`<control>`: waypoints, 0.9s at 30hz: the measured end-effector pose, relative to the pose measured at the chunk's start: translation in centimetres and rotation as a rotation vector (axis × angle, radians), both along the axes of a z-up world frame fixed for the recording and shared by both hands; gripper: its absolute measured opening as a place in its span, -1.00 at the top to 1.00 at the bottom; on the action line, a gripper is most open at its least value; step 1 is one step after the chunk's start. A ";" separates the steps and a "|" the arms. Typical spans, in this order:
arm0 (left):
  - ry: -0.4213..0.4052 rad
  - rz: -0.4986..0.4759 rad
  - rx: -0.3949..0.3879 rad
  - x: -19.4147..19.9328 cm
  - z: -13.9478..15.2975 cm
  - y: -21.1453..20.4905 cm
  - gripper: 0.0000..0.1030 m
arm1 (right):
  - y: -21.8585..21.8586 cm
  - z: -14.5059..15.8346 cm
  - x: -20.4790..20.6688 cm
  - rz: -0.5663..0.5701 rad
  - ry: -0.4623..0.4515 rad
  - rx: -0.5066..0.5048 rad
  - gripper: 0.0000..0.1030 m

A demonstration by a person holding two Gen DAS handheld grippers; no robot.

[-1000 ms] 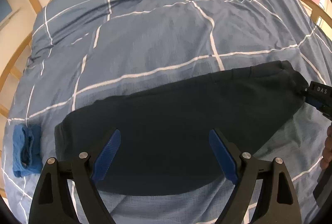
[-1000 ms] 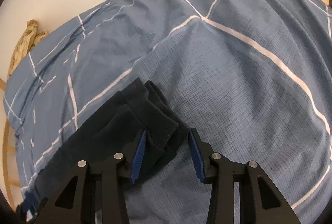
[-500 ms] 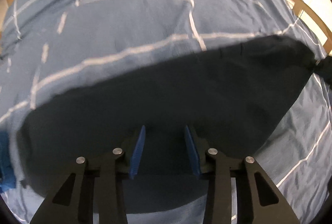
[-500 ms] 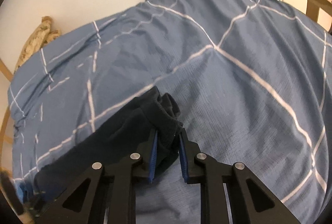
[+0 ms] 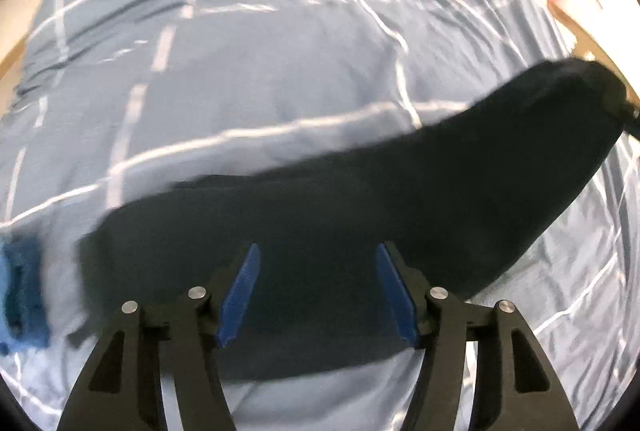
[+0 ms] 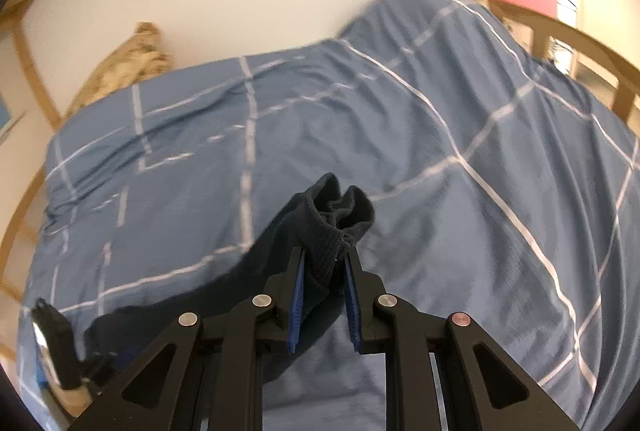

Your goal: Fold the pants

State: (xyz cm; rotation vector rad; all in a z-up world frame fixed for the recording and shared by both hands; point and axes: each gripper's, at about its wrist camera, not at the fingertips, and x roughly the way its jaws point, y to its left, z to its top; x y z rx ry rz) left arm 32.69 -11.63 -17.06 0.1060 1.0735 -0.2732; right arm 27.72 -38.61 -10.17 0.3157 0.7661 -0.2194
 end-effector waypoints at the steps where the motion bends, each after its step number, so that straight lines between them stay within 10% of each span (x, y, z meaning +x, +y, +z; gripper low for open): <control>1: -0.001 0.017 0.007 -0.2 0.9 1.0 -0.16 | 1.1 0.9 0.0 0.026 -0.008 -0.013 0.62; 12: 0.051 0.114 -0.027 -1.3 3.6 11.0 -0.19 | 13.2 4.7 1.0 0.268 -0.045 -0.128 0.64; 27: 0.083 0.202 0.015 -2.6 2.1 23.2 -0.19 | 31.8 -0.4 2.6 0.648 0.036 -0.169 0.65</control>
